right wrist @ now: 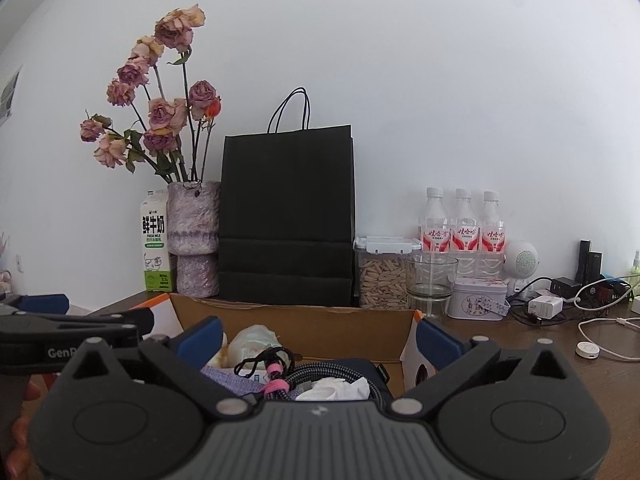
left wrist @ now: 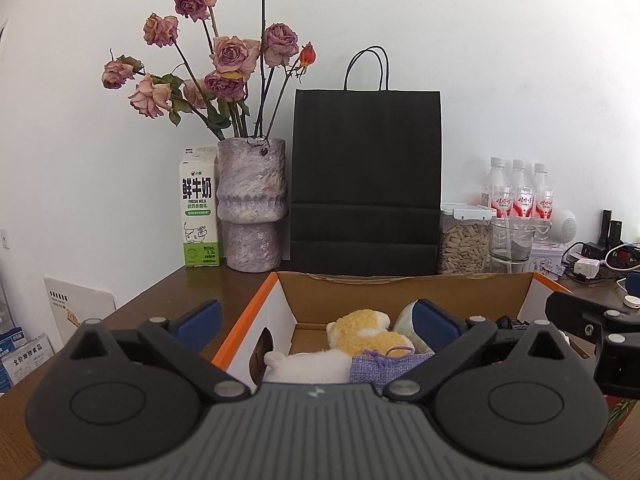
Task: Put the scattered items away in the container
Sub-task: 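Withdraw both tools from the box toward the remaining cables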
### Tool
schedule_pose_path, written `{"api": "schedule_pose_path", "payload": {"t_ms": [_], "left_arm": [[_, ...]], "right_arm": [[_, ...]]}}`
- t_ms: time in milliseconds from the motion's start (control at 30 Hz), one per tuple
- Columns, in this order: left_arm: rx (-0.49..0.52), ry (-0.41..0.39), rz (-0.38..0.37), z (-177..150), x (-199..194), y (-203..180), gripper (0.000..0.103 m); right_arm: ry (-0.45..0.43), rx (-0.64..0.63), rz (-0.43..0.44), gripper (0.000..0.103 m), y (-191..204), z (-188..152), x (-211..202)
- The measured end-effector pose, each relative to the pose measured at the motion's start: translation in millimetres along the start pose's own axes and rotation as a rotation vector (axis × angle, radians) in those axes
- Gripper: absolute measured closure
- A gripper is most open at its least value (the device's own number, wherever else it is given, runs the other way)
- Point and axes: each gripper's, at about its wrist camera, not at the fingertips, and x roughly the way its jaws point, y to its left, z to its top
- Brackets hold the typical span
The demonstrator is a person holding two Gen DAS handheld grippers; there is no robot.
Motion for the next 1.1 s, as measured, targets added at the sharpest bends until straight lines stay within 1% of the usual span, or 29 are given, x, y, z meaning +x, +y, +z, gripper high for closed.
{"api": "schedule_pose_path", "payload": {"t_ms": [333,567,867,1100], "left_arm": [[-0.028,-0.023,0.015,-5.3,-13.0,6.7,0.0],[-0.036,-0.007,0.061,-12.4,-29.8,19.4,0.0],[-0.011,0.007,0.103,-24.8,-55.5,27.8,0.0],[-0.004,0.052,0.11,-32.6,-68.7,34.8,0.0]], "right_arm": [[-0.005,-0.013,0.006,0.0,3.3,-3.6,-9.1],[0.008,-0.032,0.006,0.0,4.1,-10.5,-23.4],[0.028,-0.04,-0.004,0.0,-0.3,-22.6,-53.5],[0.07,-0.029,-0.009,0.0,-8.9,-31.4,-73.2]]}}
